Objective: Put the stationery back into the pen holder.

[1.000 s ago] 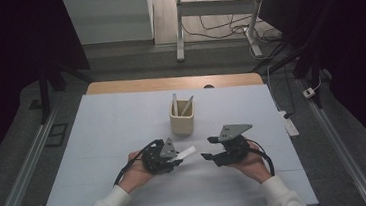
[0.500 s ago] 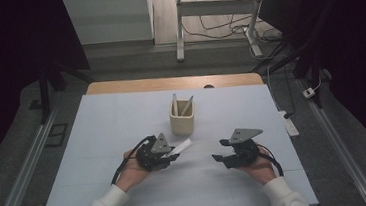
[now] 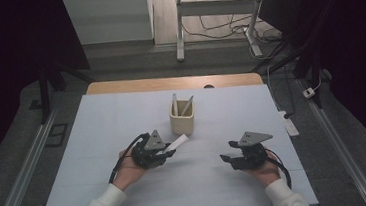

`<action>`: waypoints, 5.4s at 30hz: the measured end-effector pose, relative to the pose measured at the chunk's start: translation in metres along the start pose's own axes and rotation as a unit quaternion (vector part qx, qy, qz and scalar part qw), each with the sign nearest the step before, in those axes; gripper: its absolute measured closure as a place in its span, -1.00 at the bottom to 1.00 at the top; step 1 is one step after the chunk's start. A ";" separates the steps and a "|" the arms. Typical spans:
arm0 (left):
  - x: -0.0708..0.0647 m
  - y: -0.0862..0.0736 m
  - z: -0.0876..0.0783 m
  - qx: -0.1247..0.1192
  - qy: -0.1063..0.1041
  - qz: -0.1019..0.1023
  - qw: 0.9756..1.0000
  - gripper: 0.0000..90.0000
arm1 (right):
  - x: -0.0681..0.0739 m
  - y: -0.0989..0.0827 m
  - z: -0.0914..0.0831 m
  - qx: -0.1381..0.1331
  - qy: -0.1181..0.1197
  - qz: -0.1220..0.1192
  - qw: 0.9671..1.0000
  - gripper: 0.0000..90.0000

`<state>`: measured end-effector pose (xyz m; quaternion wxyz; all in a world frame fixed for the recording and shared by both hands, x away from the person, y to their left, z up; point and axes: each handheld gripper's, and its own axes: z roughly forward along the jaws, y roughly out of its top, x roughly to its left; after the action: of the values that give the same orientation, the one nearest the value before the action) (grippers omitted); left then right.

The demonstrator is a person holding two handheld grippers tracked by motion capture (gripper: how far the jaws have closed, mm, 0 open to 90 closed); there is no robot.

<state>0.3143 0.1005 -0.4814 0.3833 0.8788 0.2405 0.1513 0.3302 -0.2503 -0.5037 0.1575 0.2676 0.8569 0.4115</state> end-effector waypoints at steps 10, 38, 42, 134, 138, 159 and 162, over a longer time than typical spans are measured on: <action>0.004 -0.001 -0.005 -0.019 0.008 -0.013 1.000 0.56 | -0.001 -0.014 -0.017 -0.007 -0.019 0.009 1.000 -0.18; 0.017 0.009 -0.016 -0.087 0.038 -0.035 0.995 0.56 | -0.004 -0.024 -0.026 -0.015 -0.029 0.021 0.999 -0.18; 0.024 0.016 -0.013 -0.098 0.038 -0.043 0.994 0.56 | -0.004 -0.024 -0.026 -0.015 -0.032 0.019 0.999 -0.18; 0.036 -0.029 -0.048 -0.084 0.023 -0.107 0.990 -0.11 | -0.010 -0.033 -0.035 -0.024 -0.035 0.027 0.999 -0.19; 0.032 -0.045 -0.057 -0.079 0.020 -0.113 0.990 -0.12 | -0.011 -0.035 -0.037 -0.024 -0.038 0.029 0.999 -0.19; 0.016 -0.096 -0.084 -0.071 0.018 -0.143 0.987 -0.14 | -0.012 -0.036 -0.041 -0.037 -0.047 0.026 0.998 -0.18; 0.016 -0.098 -0.083 -0.067 0.019 -0.143 0.987 -0.14 | -0.012 -0.036 -0.041 -0.036 -0.052 0.024 0.998 -0.18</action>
<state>0.2600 0.2166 -0.4982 0.4543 0.8046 0.3604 0.1276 0.3080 -0.3014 -0.5064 0.2013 0.3034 0.8254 0.4314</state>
